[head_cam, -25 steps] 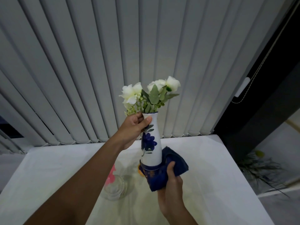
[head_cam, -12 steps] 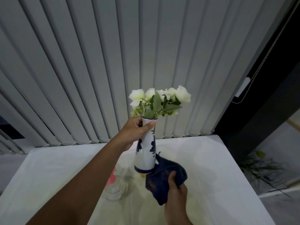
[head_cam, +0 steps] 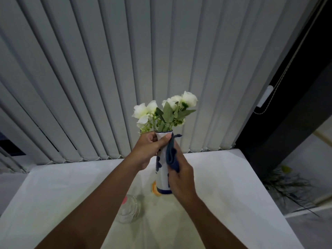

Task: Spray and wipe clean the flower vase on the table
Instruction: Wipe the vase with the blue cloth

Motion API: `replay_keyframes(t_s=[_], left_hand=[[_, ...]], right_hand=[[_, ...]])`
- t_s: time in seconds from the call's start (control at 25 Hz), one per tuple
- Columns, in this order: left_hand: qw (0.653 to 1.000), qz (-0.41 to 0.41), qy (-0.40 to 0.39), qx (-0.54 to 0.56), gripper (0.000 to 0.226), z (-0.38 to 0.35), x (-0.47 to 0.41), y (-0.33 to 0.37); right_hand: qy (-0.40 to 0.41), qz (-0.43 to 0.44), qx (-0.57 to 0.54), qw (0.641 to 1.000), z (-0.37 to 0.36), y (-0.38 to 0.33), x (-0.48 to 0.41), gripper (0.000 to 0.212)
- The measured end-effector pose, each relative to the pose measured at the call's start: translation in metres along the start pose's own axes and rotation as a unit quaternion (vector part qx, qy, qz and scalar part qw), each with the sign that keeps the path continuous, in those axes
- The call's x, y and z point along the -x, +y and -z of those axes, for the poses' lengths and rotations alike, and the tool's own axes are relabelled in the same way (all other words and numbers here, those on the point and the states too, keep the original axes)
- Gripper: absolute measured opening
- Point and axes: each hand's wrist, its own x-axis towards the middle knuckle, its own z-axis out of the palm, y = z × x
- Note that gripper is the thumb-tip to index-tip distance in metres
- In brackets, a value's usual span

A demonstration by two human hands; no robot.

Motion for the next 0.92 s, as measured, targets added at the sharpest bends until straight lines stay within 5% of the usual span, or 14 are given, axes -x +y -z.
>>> replay_keyframes(t_s=[0.12, 0.2, 0.32, 0.4, 0.48, 0.6, 0.76, 0.92], left_hand=[[0.999, -0.004, 0.027, 0.039, 0.018, 0.007, -0.001, 0.011], [0.999, -0.004, 0.026, 0.045, 0.027, 0.016, -0.003, 0.017], [0.998, -0.014, -0.011, 0.057, 0.025, 0.022, -0.002, 0.022], [0.997, -0.020, -0.042, 0.067, 0.024, 0.021, 0.000, 0.022], [0.997, -0.018, -0.065, 0.048, 0.030, 0.015, 0.000, 0.021], [0.997, -0.013, -0.068, -0.017, 0.046, 0.002, -0.004, 0.028], [1.000, -0.003, -0.022, -0.004, 0.033, 0.006, -0.012, 0.030], [0.999, 0.008, -0.002, -0.040, 0.031, 0.016, -0.012, 0.022]], right_hand=[[-0.003, 0.061, -0.069, 0.996, 0.000, 0.038, 0.039, 0.066], [0.039, -0.051, -0.135, 0.989, 0.000, 0.050, 0.059, 0.047], [0.135, -0.245, -0.280, 0.918, -0.005, 0.048, 0.059, 0.056], [0.143, -0.278, -0.415, 0.854, -0.006, 0.030, 0.052, 0.046], [0.169, -0.261, -0.460, 0.832, -0.008, 0.017, 0.050, 0.043], [0.231, -0.234, -0.418, 0.847, -0.018, 0.011, 0.059, 0.029], [0.239, -0.209, -0.265, 0.910, -0.020, 0.015, 0.072, 0.017], [0.310, -0.261, -0.220, 0.887, 0.021, 0.017, 0.038, 0.027]])
